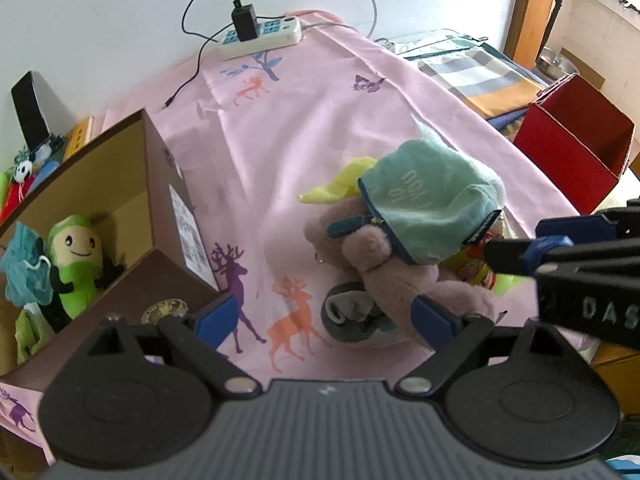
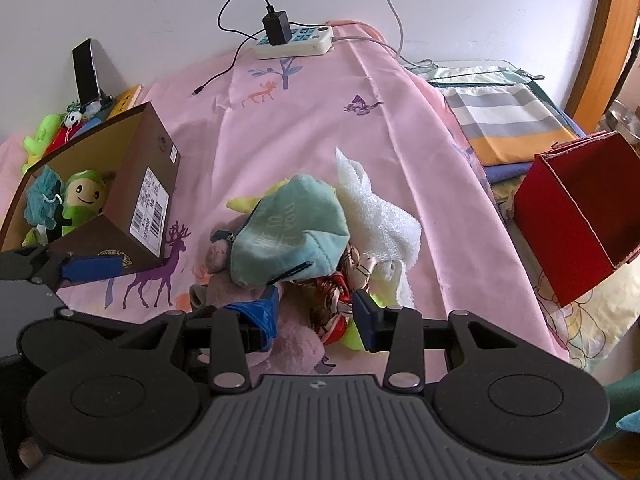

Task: Organize soft objects
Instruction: 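Grasp the mint-green cloth pouch in the toy heap with the right gripper, then lift the mint-green pouch up out of the heap with the right gripper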

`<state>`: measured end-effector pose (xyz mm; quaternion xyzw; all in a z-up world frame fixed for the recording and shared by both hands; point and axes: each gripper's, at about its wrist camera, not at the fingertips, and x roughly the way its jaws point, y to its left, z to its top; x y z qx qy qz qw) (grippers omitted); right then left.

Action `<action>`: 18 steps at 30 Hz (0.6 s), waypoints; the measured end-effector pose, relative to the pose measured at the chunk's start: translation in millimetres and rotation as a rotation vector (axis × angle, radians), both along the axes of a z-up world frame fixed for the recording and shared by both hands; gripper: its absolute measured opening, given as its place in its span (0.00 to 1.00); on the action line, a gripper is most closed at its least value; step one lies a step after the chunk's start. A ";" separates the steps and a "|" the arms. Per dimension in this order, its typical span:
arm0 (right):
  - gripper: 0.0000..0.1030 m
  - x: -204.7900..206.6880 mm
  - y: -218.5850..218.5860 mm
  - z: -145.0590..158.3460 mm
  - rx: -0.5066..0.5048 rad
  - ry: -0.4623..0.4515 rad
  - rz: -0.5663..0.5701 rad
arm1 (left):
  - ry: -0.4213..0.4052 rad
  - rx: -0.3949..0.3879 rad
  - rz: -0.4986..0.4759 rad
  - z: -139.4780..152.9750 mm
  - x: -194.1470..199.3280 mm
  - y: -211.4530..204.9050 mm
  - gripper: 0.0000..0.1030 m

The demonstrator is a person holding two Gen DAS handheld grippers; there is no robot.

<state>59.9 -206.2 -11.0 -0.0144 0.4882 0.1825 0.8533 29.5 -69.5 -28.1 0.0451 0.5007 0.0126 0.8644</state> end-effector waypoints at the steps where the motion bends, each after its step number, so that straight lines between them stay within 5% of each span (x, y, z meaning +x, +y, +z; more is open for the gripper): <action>1: 0.22 1.5 -0.1 -0.2 0.008 0.006 -0.002 | 0.005 0.000 0.000 -0.3 -0.6 1.7 0.90; 8: 0.23 8.9 -2.1 -0.8 0.087 0.042 0.016 | 0.034 -0.043 0.020 -2.8 -2.0 16.1 0.90; 18: 0.25 26.7 -11.6 19.2 0.194 -0.046 0.022 | -0.120 -0.350 -0.077 27.1 -11.8 32.8 0.90</action>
